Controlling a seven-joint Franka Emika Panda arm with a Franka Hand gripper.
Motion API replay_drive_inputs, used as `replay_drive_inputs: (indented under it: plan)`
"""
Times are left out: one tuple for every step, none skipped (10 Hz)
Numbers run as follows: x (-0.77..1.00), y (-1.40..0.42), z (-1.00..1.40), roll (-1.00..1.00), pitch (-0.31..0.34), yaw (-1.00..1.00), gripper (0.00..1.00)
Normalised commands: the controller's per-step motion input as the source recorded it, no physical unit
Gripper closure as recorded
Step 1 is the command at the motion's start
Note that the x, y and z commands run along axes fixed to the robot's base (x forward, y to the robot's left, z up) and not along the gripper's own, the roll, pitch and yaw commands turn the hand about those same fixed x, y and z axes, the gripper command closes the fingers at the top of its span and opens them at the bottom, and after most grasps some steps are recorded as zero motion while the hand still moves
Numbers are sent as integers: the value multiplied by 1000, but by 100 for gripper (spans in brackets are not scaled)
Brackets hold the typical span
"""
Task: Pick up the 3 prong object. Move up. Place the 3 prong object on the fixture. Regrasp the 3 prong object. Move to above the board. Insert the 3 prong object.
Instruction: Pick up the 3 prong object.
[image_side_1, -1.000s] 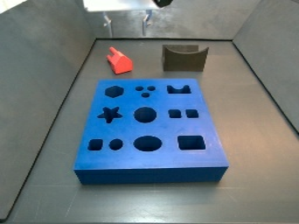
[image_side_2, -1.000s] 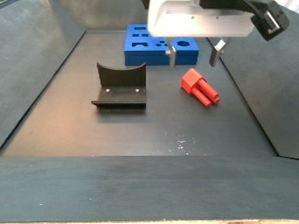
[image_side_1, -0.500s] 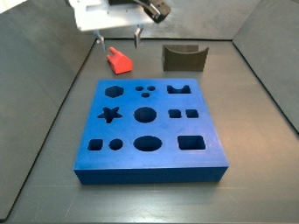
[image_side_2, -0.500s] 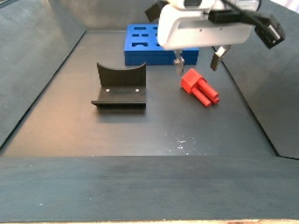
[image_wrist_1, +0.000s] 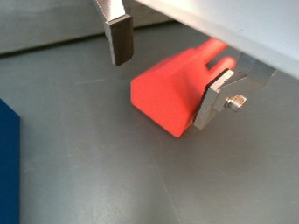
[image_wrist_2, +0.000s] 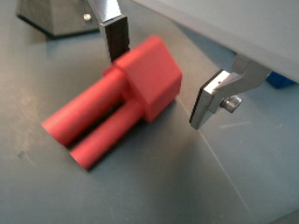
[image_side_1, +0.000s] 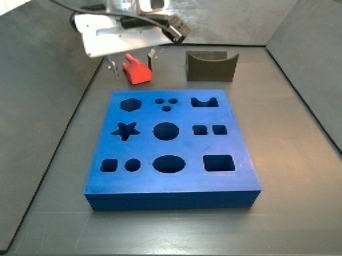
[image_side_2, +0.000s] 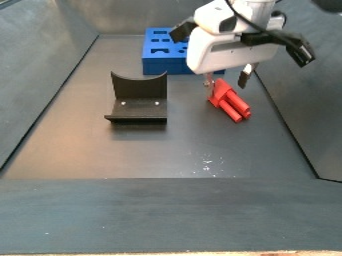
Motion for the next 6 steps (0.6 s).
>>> replay_drive_inputs:
  plan:
    - [0, 0, -86, 0, -23, 0, 0]
    - [0, 0, -314, 31, -226, 0, 0]
    - [-63, 0, -477, 134, -374, 0, 0]
    - [-83, 0, -54, 86, -246, 49, 0]
    - [0, 0, 0, 0, 0, 0, 100]
    - [0, 0, 0, 0, 0, 0, 100]
